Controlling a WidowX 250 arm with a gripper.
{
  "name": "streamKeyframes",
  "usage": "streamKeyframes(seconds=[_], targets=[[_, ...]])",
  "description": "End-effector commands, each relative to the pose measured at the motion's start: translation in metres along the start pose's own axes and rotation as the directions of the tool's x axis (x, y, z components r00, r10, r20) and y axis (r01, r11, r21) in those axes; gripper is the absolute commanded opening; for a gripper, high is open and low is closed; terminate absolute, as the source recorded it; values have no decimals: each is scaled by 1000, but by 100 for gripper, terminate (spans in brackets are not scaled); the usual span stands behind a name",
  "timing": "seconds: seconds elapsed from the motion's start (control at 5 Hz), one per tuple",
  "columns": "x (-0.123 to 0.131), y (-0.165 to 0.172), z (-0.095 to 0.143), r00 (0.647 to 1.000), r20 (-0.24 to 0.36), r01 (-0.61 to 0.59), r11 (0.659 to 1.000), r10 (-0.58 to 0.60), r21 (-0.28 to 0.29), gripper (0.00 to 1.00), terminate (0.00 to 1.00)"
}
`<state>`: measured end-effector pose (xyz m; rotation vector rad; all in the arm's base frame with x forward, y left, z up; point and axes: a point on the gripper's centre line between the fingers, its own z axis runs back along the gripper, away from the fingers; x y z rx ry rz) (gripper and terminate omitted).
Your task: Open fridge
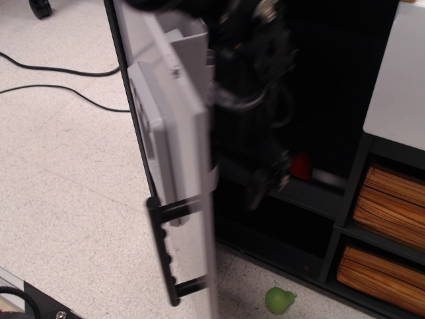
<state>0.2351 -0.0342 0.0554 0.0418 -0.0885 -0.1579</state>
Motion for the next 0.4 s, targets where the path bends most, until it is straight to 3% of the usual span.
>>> streamKeyframes(seconds=[0.0,0.2], targets=[[-23,27,7,999,23,27,998,-26,-51,100,0],[-27,47,6,1000,18,14,999,-13,-32,100,100]])
